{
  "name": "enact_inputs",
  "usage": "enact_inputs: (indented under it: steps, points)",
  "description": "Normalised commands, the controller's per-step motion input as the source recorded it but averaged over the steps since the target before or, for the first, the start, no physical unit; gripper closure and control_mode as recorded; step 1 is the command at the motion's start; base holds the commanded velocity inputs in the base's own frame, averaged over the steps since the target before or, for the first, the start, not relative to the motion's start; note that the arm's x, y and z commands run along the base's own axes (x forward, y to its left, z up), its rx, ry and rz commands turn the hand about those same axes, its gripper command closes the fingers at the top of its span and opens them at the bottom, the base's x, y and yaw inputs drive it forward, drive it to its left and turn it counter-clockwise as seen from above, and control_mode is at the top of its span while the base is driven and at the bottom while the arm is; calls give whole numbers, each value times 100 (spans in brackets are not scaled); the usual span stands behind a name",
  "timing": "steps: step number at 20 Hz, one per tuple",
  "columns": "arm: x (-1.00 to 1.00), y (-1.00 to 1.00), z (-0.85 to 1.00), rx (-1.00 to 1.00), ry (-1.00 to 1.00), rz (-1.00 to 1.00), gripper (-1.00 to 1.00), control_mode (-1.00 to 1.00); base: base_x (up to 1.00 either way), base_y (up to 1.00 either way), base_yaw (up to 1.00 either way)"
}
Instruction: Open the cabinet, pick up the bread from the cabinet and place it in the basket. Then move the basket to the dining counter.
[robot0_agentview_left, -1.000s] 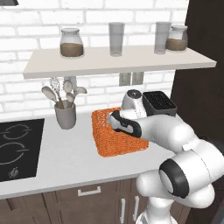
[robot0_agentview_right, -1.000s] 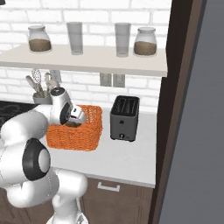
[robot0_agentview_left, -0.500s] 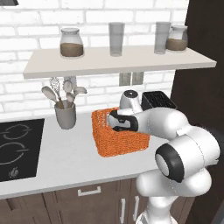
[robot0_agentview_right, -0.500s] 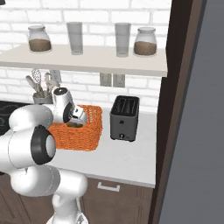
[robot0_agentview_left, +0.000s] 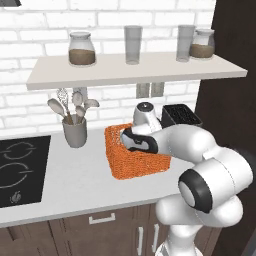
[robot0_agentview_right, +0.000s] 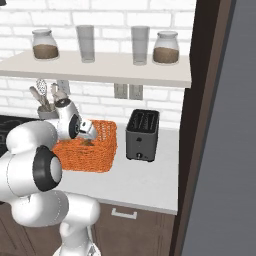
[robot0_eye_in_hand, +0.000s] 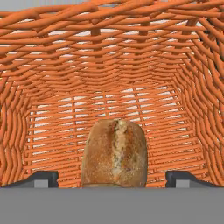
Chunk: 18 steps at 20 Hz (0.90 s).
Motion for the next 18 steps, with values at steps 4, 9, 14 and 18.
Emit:
enact_inputs:
  steps: [4, 9, 14, 18]
  points:
    - [0, 0, 31, 0, 0, 5, -100, -100, 0, 0, 0]
    - [-22, 0, 40, 0, 0, 8, -100, -100, 0, 0, 0]
    - [-60, 7, 8, 0, -4, 15, -100, -100, 0, 0, 0]
    - [-57, 18, 0, -2, -4, 22, -100, -100, 0, 0, 0]
